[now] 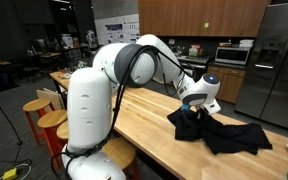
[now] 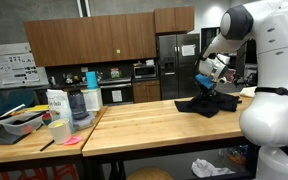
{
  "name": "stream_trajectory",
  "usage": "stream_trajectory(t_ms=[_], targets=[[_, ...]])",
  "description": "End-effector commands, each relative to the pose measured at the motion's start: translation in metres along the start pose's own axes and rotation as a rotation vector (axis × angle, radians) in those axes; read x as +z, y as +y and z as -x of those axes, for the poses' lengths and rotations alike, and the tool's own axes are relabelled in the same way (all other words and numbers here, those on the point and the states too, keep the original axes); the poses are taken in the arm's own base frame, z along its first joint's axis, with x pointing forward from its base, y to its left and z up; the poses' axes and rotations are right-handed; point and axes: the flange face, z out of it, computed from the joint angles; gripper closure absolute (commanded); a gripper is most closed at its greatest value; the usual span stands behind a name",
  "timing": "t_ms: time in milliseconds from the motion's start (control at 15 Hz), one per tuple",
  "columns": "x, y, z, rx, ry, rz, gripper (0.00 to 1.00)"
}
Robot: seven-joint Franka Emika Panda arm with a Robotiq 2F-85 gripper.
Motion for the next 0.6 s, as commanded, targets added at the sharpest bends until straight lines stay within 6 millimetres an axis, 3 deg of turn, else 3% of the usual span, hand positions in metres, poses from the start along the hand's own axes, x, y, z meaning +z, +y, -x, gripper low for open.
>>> stream_trajectory(t_ms=[0, 533], targets=[[-0.007, -0.012, 0.017, -0.039, 0.015, 0.004, 0.98], [-0.015, -0.048, 0.057, -0.182, 0.033, 0.018, 0.98]])
